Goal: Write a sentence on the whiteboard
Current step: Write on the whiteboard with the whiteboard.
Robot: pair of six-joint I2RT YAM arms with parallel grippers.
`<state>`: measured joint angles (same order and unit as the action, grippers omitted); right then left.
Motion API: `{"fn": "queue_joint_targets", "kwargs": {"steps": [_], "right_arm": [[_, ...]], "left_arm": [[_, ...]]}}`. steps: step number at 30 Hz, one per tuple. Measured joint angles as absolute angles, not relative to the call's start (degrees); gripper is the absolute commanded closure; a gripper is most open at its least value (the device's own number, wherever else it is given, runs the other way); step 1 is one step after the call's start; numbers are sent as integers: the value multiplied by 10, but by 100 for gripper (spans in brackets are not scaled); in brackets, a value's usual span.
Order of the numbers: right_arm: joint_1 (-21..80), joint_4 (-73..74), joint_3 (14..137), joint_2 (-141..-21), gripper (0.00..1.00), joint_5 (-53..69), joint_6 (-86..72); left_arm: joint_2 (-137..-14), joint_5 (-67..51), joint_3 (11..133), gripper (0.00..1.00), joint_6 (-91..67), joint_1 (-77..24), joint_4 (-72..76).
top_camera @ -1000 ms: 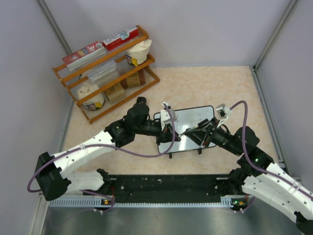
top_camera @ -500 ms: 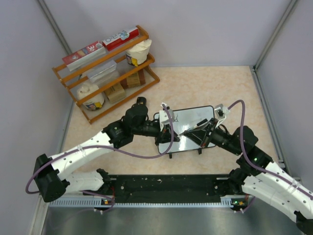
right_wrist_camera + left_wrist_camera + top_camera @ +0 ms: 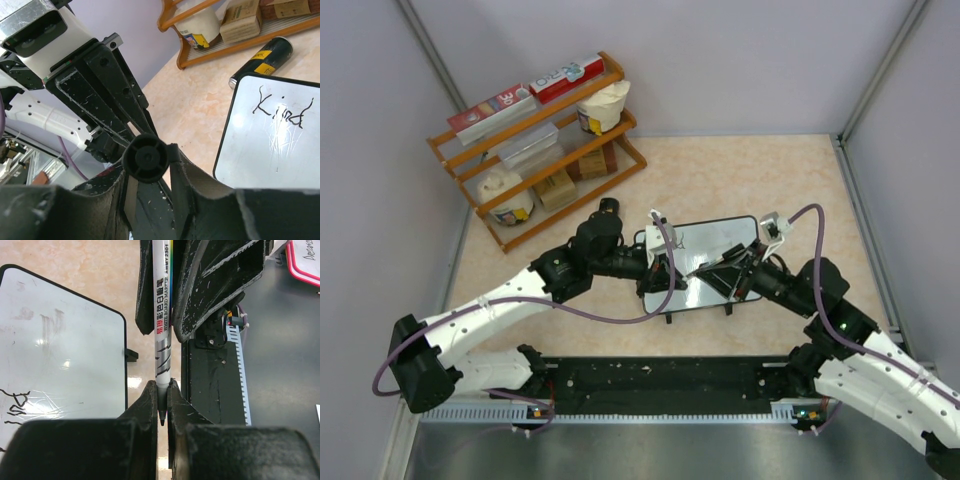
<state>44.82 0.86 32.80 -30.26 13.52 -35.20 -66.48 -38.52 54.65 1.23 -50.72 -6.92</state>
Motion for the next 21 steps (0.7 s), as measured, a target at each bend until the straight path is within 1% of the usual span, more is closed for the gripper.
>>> {"fn": "queue_joint_targets", "kwargs": {"steps": [2,7,8,9,13,14,15,16,17,20,21], "right_arm": [[448,7,328,-305,75,137,-353],[448,0,328,-305,87,138,-359],[448,-2,328,-305,92,138,-359],[448,-3,328,-305,100,138,-360],[448,-3,328,-305,100,136,-359],[448,-3,327,-305,100,136,-358],[448,-3,327,-305,100,136,-358],[448,-3,327,-305,100,134,-357],[448,-3,327,-305,100,132,-356],[448,0,327,-305,100,119,-350],[448,3,327,-304,100,111,-346]], "left_arm": [[-665,-387,547,100,12,-507,-69],[-665,-390,547,100,12,-507,-69],[-665,-391,547,100,12,-507,-69],[-665,-392,547,100,12,-507,-69],[-665,-394,547,100,11,-507,-69],[-665,-394,547,90,11,-507,-69],[-665,-393,547,73,11,-507,-69],[-665,-391,547,58,9,-507,-69],[-665,-387,547,40,8,-507,-69],[-662,-365,545,25,-1,-507,-71],[-658,-352,540,22,-8,-507,-69]]}}
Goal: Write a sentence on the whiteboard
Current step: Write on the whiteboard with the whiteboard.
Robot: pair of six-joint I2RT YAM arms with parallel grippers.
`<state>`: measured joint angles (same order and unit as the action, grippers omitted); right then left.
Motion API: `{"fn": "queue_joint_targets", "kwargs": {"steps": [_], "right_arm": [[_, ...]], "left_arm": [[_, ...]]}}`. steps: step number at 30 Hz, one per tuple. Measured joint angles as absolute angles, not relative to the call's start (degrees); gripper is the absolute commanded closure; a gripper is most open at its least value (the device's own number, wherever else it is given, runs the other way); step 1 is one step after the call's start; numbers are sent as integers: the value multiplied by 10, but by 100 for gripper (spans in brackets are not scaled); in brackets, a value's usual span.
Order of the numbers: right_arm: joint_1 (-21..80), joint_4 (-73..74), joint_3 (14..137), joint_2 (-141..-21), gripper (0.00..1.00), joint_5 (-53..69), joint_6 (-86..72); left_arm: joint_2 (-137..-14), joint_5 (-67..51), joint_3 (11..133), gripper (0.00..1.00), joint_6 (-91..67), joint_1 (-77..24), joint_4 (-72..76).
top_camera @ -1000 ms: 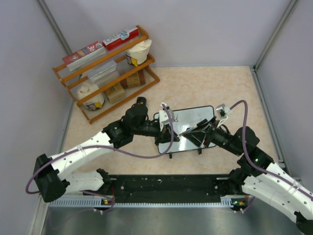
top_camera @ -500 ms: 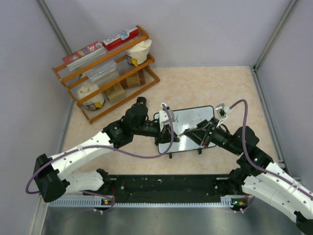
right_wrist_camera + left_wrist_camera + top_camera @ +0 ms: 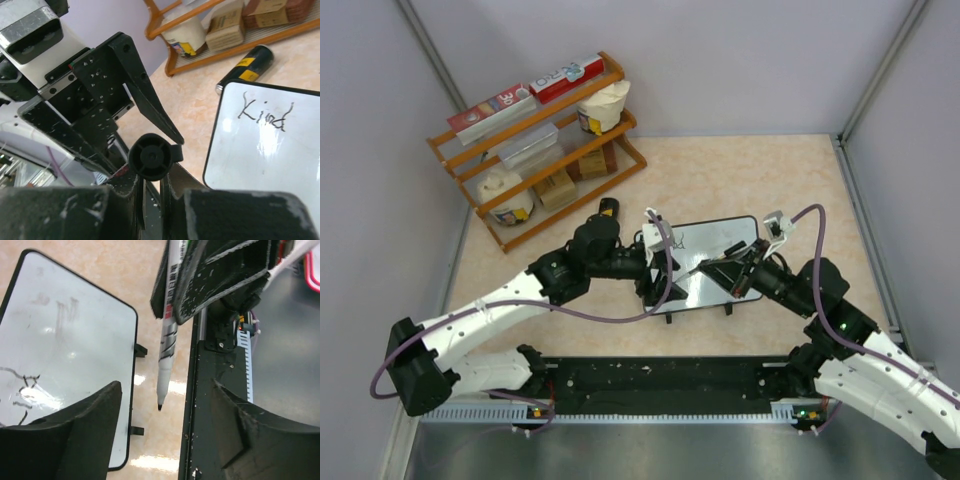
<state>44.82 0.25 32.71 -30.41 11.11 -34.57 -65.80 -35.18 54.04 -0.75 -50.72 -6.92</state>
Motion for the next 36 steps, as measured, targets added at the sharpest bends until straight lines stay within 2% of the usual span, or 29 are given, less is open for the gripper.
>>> {"fn": "queue_joint_targets", "kwargs": {"steps": [3,7,18,22,28,36], "right_arm": [[448,17,327,-304,100,80,-331],[448,38,326,-304,100,30,-307],[446,40,318,-358,100,-49,-248],[409,17,312,-385,100,-17,-247],[288,-74,281,-410,100,100,-294],[275,-133,277,-446,100,154,-305]], "left_arm": [[-637,-303,517,18,-33,-506,-64],[-609,-259,479,16,-74,-485,-52],[-636,-269,363,16,-211,-296,16],[-672,-308,352,16,-245,-252,58],[-734,-380,351,17,-273,-212,133],[-845,-473,362,27,-299,-206,243]]}}
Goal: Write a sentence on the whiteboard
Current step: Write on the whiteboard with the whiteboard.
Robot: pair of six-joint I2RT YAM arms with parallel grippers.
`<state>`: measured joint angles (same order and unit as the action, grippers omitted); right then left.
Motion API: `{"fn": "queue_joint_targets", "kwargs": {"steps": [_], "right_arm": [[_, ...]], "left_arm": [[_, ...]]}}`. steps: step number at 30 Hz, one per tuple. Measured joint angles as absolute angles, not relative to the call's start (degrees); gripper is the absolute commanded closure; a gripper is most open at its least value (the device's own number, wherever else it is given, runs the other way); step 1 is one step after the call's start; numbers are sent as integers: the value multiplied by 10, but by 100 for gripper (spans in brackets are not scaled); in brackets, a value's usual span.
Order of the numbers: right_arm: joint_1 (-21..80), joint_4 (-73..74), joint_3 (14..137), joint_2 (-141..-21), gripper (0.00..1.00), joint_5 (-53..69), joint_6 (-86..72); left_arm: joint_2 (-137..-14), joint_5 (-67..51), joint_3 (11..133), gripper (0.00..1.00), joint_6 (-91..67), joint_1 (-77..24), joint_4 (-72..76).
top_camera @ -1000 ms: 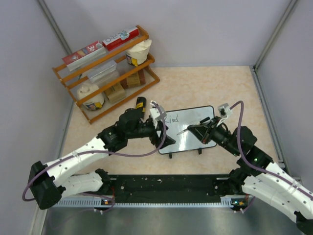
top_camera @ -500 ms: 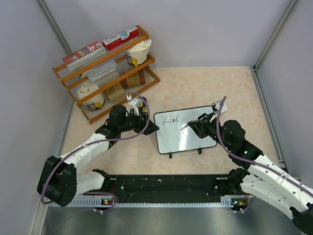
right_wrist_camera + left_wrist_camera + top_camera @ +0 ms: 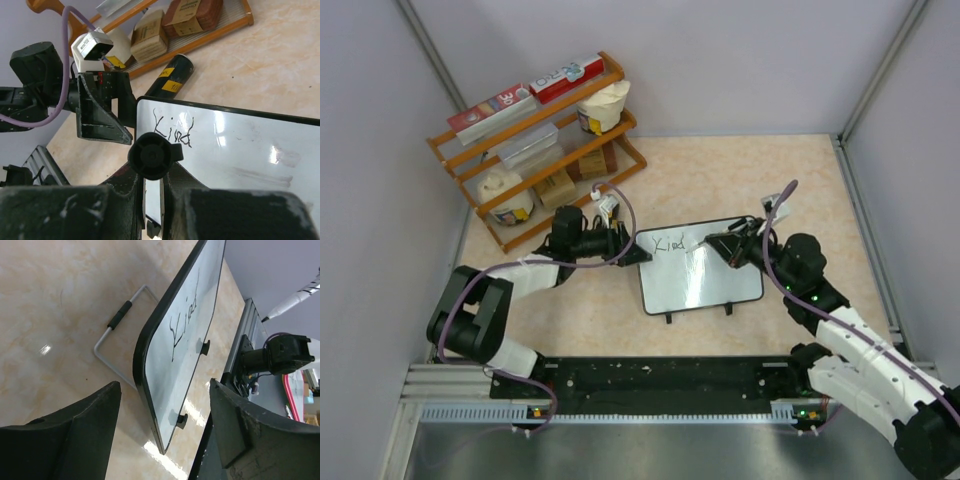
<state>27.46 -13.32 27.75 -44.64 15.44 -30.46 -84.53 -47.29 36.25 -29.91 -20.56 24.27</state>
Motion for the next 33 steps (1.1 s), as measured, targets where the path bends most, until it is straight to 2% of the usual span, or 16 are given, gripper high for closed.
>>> {"fn": "queue_joint_targets", "kwargs": {"steps": [4,7,8,11,12,15,20,33], "right_arm": [[274,-137,277,-449,100,142,-286],[274,-139,277,-452,100,129,-271],[275,-139,277,-454,100,126,-267],[280,-144,277,-464,100,110,-254],[285,-146,277,-468,100,99,-248],[314,-150,277,-479,100,73,-229],[348,-177,277,-483,100,27,-199],[351,-222,258,-494,100,-43,-180]], "left_arm": [[-874,-510,372,34,-312,-206,292],[-883,-530,383,49,-315,-206,314],[-886,-536,387,59,-314,-205,319],[-895,-547,395,75,-312,-204,328],[-899,-550,396,85,-309,-204,329],[-910,-567,399,100,-312,-202,330],[-914,-592,406,100,-318,-203,337],[-915,-593,415,100,-300,-203,311]]}}
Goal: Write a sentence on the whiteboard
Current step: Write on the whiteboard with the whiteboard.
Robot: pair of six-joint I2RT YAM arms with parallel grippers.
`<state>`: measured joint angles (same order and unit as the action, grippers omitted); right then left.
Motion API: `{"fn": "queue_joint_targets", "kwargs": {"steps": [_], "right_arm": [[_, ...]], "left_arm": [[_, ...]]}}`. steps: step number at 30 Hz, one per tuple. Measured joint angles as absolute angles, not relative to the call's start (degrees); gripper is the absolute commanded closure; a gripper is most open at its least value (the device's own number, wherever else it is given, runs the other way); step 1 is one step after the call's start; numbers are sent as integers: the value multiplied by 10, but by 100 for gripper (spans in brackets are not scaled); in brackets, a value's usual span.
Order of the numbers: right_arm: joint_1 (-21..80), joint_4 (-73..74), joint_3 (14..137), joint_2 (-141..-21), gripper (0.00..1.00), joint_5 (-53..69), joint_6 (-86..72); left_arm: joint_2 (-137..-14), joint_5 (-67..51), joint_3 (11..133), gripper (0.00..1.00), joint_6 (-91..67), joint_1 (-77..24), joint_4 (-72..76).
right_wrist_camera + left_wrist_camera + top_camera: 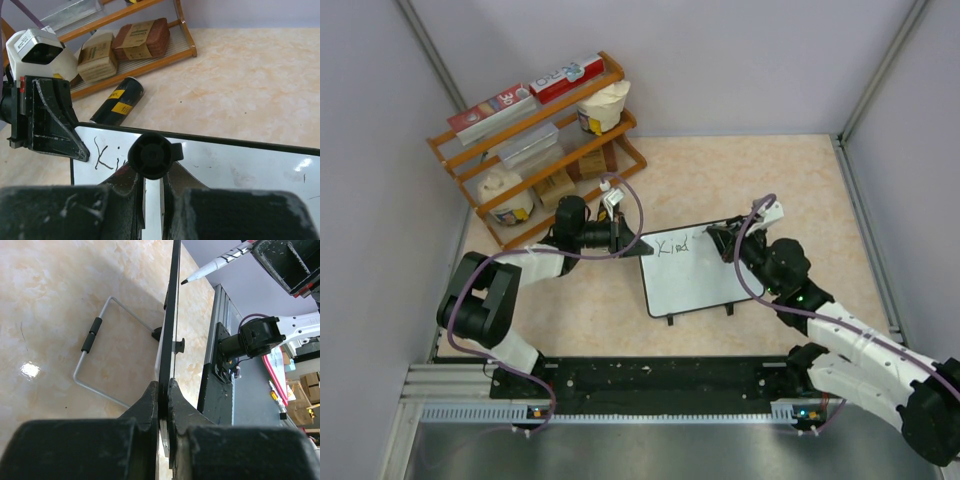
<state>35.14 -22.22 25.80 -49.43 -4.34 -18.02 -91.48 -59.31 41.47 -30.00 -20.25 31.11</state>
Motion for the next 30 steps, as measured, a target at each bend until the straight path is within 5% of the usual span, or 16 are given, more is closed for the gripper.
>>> {"fn": "queue_joint_targets", "kwargs": {"steps": [30], "right_arm": [[352,-234,249,-517,100,-30,-206]], "left_arm": [[-915,-594,429,100,-277,-202,268]]}}
